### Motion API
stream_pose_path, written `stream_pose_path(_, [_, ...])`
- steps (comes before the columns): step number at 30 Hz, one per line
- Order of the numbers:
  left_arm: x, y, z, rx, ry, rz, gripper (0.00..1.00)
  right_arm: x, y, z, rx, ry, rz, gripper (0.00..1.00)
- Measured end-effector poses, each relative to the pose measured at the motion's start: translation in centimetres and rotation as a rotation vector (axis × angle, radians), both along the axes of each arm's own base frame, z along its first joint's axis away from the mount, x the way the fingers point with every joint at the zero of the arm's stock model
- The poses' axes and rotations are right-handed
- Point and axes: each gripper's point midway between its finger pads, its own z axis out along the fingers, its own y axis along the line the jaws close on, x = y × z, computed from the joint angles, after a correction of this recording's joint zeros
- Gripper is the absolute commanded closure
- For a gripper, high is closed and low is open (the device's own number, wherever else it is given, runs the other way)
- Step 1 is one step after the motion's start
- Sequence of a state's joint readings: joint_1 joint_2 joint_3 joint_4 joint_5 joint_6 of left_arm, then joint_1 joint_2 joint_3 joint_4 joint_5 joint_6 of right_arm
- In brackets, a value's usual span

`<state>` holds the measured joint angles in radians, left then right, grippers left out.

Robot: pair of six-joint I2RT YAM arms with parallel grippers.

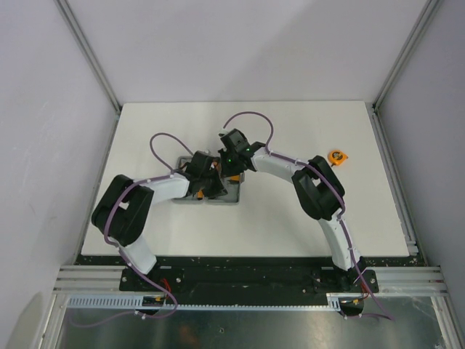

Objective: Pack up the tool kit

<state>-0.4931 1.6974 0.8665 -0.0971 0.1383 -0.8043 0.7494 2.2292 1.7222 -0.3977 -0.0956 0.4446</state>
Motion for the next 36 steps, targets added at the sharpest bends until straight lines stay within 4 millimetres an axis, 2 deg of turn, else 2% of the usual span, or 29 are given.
stream_pose_path(3, [-0.2,-0.1,0.1,-0.005,0.007,-0.006,0.78,0.1,0.1,0.1,0.006,-0.005,0.001,0.91])
stream_pose_path(7, [0.1,-0.1,1.7,-0.01,-0.009,-0.022,0.66,0.4,0.0,0.4,0.02,-0.012,-0.003,0.81])
stream_pose_path(11, [2.0,0.1,6.7,-0.041,-0.111,-0.019,0.6,1.3,-1.2,1.1,0.022,-0.03,-0.032,0.71])
stream_pose_path(14, [3.6,0.3,10.6,-0.084,-0.214,-0.003,0.57,2.2,-2.5,1.7,0.025,-0.037,-0.068,0.7])
stream_pose_path(16, [4.2,0.5,12.6,-0.108,-0.271,0.008,0.56,2.2,-3.1,2.4,0.032,-0.043,-0.081,0.7])
stream_pose_path(18, [4.6,1.1,13.4,-0.111,-0.298,0.018,0.54,2.0,-3.3,3.4,0.046,-0.052,-0.086,0.71])
stream_pose_path(22, [5.8,2.2,12.8,-0.088,-0.293,0.028,0.55,0.3,-4.1,4.9,0.075,-0.069,-0.085,0.73])
stream_pose_path(26, [8.0,1.7,11.4,-0.063,-0.268,-0.006,0.57,-2.1,-4.8,5.1,0.075,-0.067,-0.073,0.73])
stream_pose_path(31, [9.5,0.8,8.4,-0.028,-0.216,-0.06,0.6,-4.8,-3.0,4.6,0.075,-0.06,-0.039,0.71])
stream_pose_path(36, [9.5,1.4,5.0,0.034,-0.14,-0.078,0.62,-6.4,-1.2,4.6,0.094,-0.043,-0.075,0.73])
